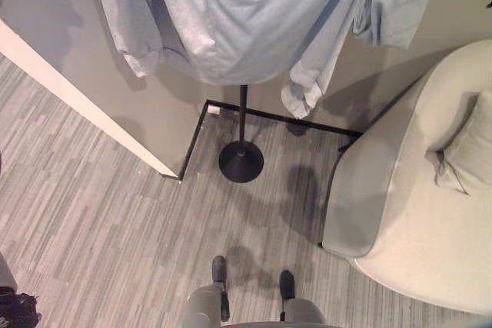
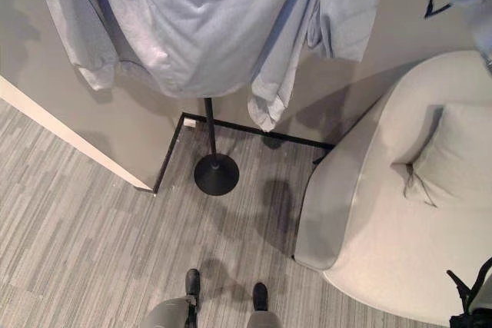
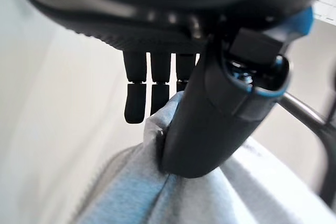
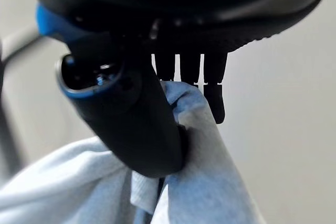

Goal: Hang the clothes on the sofa on the clothes rack.

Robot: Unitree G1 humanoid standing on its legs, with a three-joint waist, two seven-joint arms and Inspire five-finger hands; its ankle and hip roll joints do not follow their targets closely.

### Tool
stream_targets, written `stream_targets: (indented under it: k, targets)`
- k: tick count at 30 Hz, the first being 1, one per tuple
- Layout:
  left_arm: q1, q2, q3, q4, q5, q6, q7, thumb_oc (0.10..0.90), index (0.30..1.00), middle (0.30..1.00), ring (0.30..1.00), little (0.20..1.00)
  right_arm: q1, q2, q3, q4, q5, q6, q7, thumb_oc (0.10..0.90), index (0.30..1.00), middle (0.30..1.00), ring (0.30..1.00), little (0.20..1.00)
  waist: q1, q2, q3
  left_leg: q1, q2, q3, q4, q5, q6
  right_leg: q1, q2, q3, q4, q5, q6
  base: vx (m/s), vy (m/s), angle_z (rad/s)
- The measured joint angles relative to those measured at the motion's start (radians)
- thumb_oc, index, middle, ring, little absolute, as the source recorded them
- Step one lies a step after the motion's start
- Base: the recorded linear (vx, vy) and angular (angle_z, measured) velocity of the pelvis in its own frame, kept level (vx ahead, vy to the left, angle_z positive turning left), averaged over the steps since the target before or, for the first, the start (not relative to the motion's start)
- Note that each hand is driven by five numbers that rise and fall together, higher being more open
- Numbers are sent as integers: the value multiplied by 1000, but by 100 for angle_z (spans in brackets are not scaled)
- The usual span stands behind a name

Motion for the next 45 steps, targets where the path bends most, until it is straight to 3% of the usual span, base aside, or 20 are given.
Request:
stream_targets:
  k: [2, 3, 10, 16, 20, 24, 25, 26, 27, 28, 30, 31, 32, 35, 36, 37, 38, 41, 42, 45]
  targets:
    - [-26, -40, -29, 103, -25, -1, 9, 400, 300, 300, 300, 300, -19, 7, 16, 79, 11, -11, 0, 400, 300, 300, 300, 300, 0, -9, -6, 27, -3, -29, 1, -2, 2, -2, -11, -7, -15, -23, 21, 16, 29, -2]
    - [-33, -63, -64, 172, -26, 9, -5, 400, 300, 300, 300, 300, -36, 39, 47, 141, 9, -18, -1, 400, 300, 300, 300, 300, -6, -19, -10, 36, -19, -31, 0, -3, 2, -7, -18, -10, -14, 35, 43, 6, 15, 12]
    - [3, -229, -109, 358, -19, 48, -78, 400, 300, 300, 300, 300, -16, 216, 144, 383, -35, 55, 59, 400, 300, 300, 300, 300, 7, -30, -21, 39, -9, -22, 0, -5, -2, -4, -13, -34, -8, 36, 44, -56, -8, -2]
    - [72, -254, -99, 396, -19, 67, -96, 400, 300, 300, 300, 300, 16, 295, 141, 381, -80, 75, 81, 400, 300, 300, 300, 300, -7, -40, -20, -60, 15, -13, 0, -6, -2, -115, 15, -37, -8, 38, 41, -88, -3, -13]
    - [264, -237, 26, 334, -19, 64, -98, 400, 300, 300, 300, 300, 125, 337, 66, 265, -101, 78, 88, 400, 300, 300, 300, 300, -22, -55, -20, -57, 25, 2, 0, -7, -5, -120, 22, -24, -8, 45, 32, -9, 10, -13]
    - [500, -213, 213, 181, -21, 69, -78, 400, 300, 300, 300, 300, 338, 320, -110, 40, -99, 70, 81, 400, 300, 300, 300, 300, -28, -74, -17, -36, 29, 8, 0, -7, -5, -105, 20, -24, -8, 45, 32, 9, 12, -5]
    - [570, -209, 248, 123, -24, 74, -79, 551, 526, 526, 526, 526, 410, 318, -155, -28, -104, 78, 84, 400, 300, 300, 300, 300, -26, -76, -16, -28, 29, 7, 0, -7, -5, -97, 21, -24, -8, 45, 32, 0, 0, 0]
    - [624, -208, 285, 73, -26, 69, -77, 800, 900, 900, 900, 900, 470, 316, -199, -77, -108, 73, 80, 400, 300, 300, 300, 300, -26, -78, -16, -21, 29, 6, 0, -7, -5, -88, 20, -24, -7, 45, 32, 11, 7, 5]
    - [666, -208, 302, 43, -28, 65, -77, 800, 900, 900, 900, 900, 524, 315, -230, -121, -109, 70, 81, 400, 300, 300, 300, 300, -25, -78, -15, -14, 29, 5, 0, -7, -5, -82, 20, -24, -6, 45, 32, 18, -5, -6]
    - [711, -208, 315, 21, -30, 65, -78, 800, 900, 900, 900, 900, 585, 315, -248, -161, -109, 66, 85, 800, 900, 900, 900, 900, -16, -69, -7, 0, 42, 5, 0, -7, -4, -97, 30, -22, 38, 43, 32, 18, -6, -22]
    - [769, -232, 363, -11, -82, 60, -82, 800, 900, 900, 900, 900, 711, 315, -345, -219, -106, 46, 90, 800, 900, 900, 900, 900, 3, -41, 25, 33, 68, -5, 0, -6, -2, -115, 45, -33, 36, -20, 31, 20, -13, -21]
    - [771, -230, 364, -9, -101, 63, -85, 800, 900, 900, 900, 900, 715, 314, -345, -220, -107, 42, 98, 800, 900, 900, 900, 900, 0, -52, 29, 38, 52, 1, 0, -7, -3, -106, 31, -29, -23, 0, 27, 32, -31, 26]
    - [785, -235, 396, -25, -145, 62, -93, 800, 900, 900, 900, 900, 739, 314, -381, -222, -89, 43, 99, 800, 900, 900, 900, 900, -14, -67, 38, 45, 25, -13, 0, -19, -21, -99, 5, -38, -17, 90, 14, 38, -36, 24]
    - [900, -233, 524, -122, -278, 48, -119, 800, 900, 900, 900, 900, 887, 316, -551, -255, 19, 60, 97, 800, 900, 900, 900, 900, -2, -84, 58, -37, 18, -2, 148, -103, -61, -83, -13, -35, -15, 96, -15, 43, -41, 25]
    - [915, -227, 528, -126, -312, 48, -125, 800, 900, 900, 900, 900, 907, 305, -574, -257, 48, 65, 97, 800, 900, 900, 900, 900, 4, -86, 59, -40, 5, -7, 77, -123, -46, -80, -17, -28, -15, 96, -16, 45, -45, 6]
    - [952, -225, 562, -169, -356, 50, -133, 800, 900, 900, 900, 900, 970, 283, -698, -288, 81, 63, 101, 800, 900, 900, 900, 900, 17, -28, 70, -22, 37, -9, -1, 39, -25, -62, 24, -29, -16, 86, -8, 57, -56, -6]
    - [1016, -208, 617, -235, -386, 40, -139, 800, 900, 900, 900, 900, 1054, 279, -806, -323, 110, 48, 85, 800, 900, 900, 900, 900, 23, -14, 70, 1, 47, -2, 1, -19, -16, -36, 32, -31, -17, 45, 3, 53, -54, 1]
    - [1094, -196, 674, -327, -415, 35, -159, 800, 900, 900, 900, 900, 1169, 248, -941, -372, 130, 46, 81, 800, 900, 900, 900, 900, 28, -20, 72, 7, 25, -7, 1, -20, -15, -27, 10, -47, -21, 36, 3, 46, -62, 3]
    - [1267, -196, 815, -485, -415, 34, -172, 800, 900, 900, 900, 900, 1335, 251, -1097, -500, 117, 37, 98, 800, 900, 900, 900, 900, 26, -20, 73, 22, 16, -6, 1, -20, -15, -15, 2, -59, -17, 36, 4, 22, -38, -3]
    - [1495, -197, 923, -566, -412, 11, -207, 800, 900, 900, 900, 900, 1555, 258, -1220, -563, 60, 27, 119, 800, 900, 900, 900, 900, 23, -22, 70, 98, 11, -5, 1, -23, -17, 59, -1, -75, -18, 35, 5, 34, -52, -11]
